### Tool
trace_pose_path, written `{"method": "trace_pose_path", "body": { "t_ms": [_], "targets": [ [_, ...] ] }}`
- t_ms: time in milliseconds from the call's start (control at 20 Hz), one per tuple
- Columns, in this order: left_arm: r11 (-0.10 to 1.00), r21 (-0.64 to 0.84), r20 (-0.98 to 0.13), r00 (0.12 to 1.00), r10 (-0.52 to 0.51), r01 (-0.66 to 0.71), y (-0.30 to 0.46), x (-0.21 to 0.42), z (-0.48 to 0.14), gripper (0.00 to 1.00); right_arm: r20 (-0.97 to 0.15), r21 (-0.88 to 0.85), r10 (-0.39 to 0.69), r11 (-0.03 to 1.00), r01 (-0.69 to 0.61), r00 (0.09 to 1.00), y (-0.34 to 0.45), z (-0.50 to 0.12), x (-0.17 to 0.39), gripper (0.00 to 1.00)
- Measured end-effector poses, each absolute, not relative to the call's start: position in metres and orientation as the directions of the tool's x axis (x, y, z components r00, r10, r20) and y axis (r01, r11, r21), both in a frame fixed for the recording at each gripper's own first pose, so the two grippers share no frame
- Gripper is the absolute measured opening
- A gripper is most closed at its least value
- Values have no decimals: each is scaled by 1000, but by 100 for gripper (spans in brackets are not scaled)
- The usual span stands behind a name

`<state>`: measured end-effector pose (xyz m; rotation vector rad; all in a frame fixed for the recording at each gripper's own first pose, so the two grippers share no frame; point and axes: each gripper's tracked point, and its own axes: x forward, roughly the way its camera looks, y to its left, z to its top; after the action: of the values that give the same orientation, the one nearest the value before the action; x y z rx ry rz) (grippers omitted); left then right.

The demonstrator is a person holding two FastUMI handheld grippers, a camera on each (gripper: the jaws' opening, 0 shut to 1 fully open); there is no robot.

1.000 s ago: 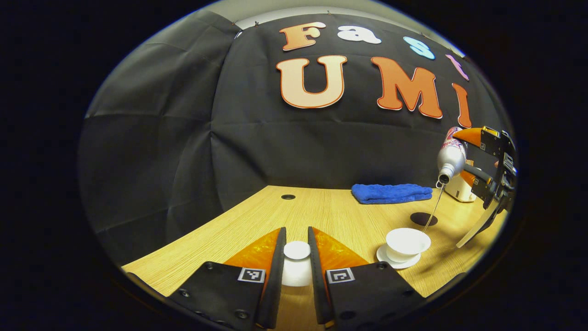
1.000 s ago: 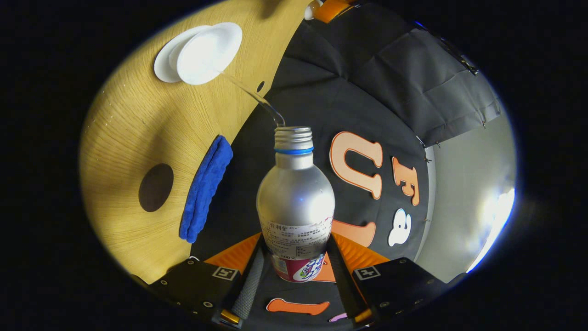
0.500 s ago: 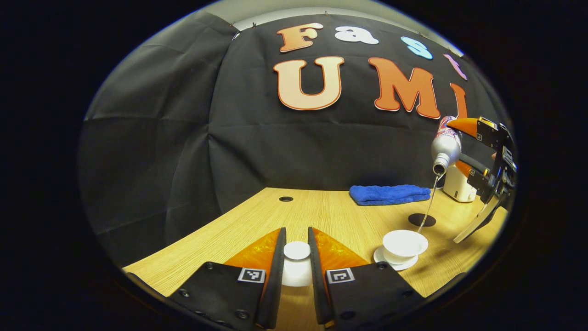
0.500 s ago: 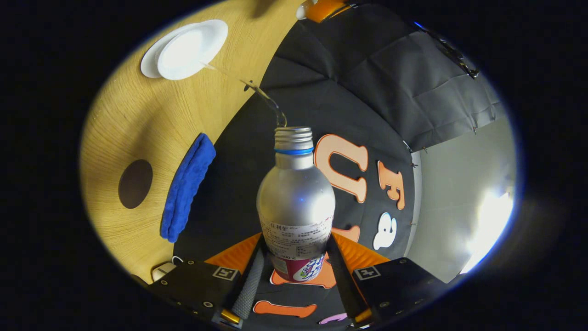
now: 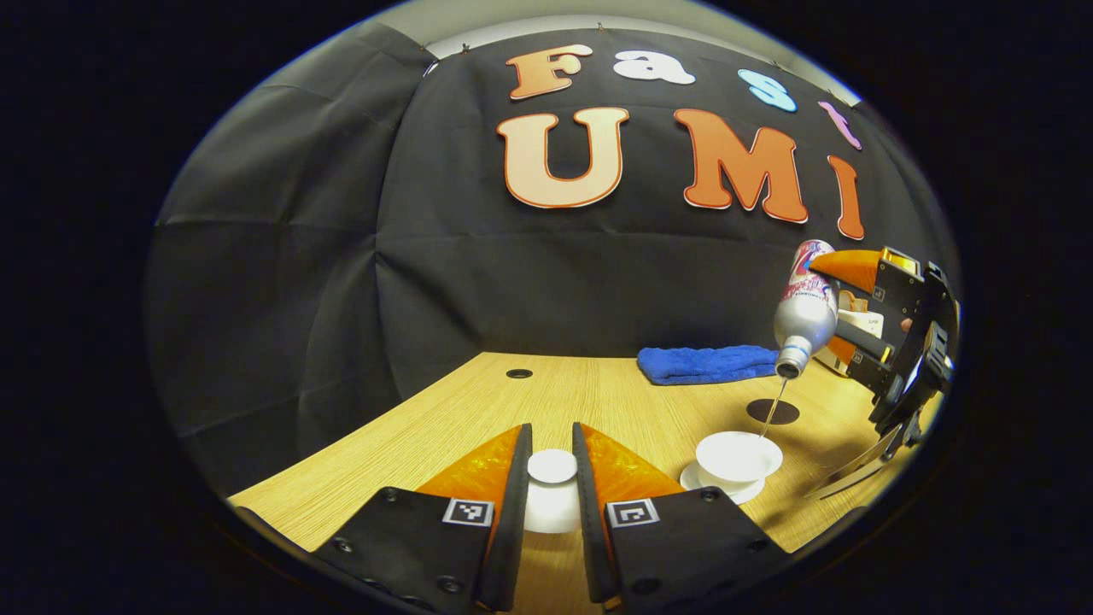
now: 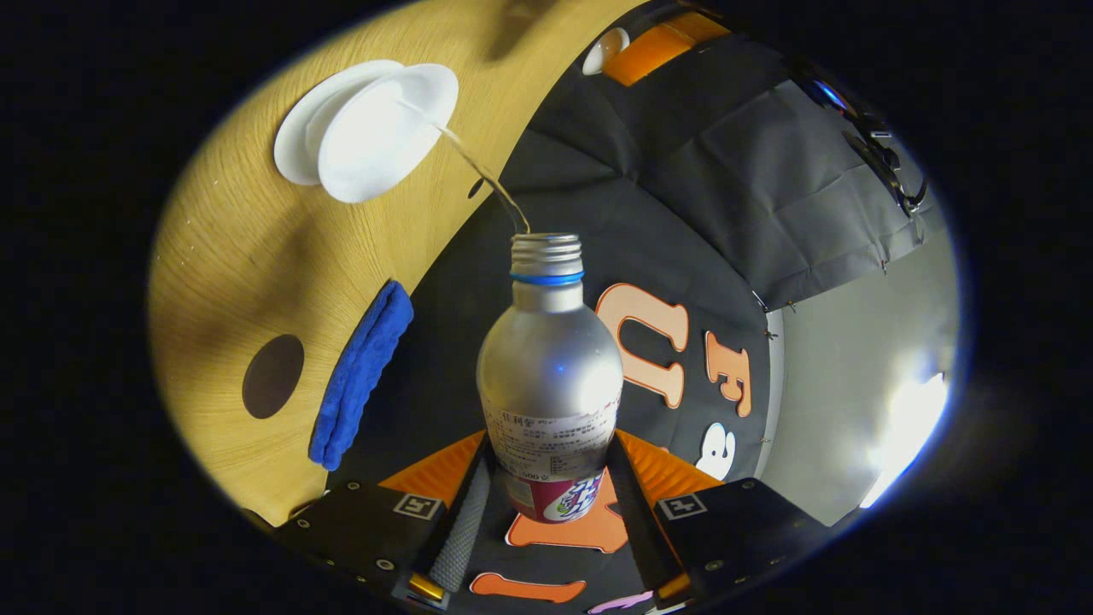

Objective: Open the teacup lid with one hand, grasp the water bottle and pour water into the teacup with the other hand; after pouring, place the water bottle on the coaster and then close the teacup lid.

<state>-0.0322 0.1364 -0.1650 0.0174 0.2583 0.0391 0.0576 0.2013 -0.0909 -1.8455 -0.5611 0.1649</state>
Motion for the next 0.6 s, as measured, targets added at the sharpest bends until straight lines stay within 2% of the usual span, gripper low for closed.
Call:
{"method": "trace_pose_path", "body": {
  "t_ms": [250, 300, 350, 600],
  "targets": [
    [1000, 8, -247, 969, 14, -13, 127, -28, -161, 34, 140, -931, 462, -239, 274, 876, 206, -108, 57, 77],
    [1000, 4, -244, 970, 5, -4, 125, -28, -160, 34, 131, -937, 465, -231, 263, 876, 208, -111, 53, 74],
    [1000, 2, -240, 971, -4, 5, 120, -27, -158, 34, 124, -944, 464, -218, 248, 877, 209, -115, 50, 77],
    [999, 4, -218, 975, -35, 37, 104, -19, -146, 34, 81, -987, 436, -92, 134, 896, 205, -136, 54, 77]
  ]
}}
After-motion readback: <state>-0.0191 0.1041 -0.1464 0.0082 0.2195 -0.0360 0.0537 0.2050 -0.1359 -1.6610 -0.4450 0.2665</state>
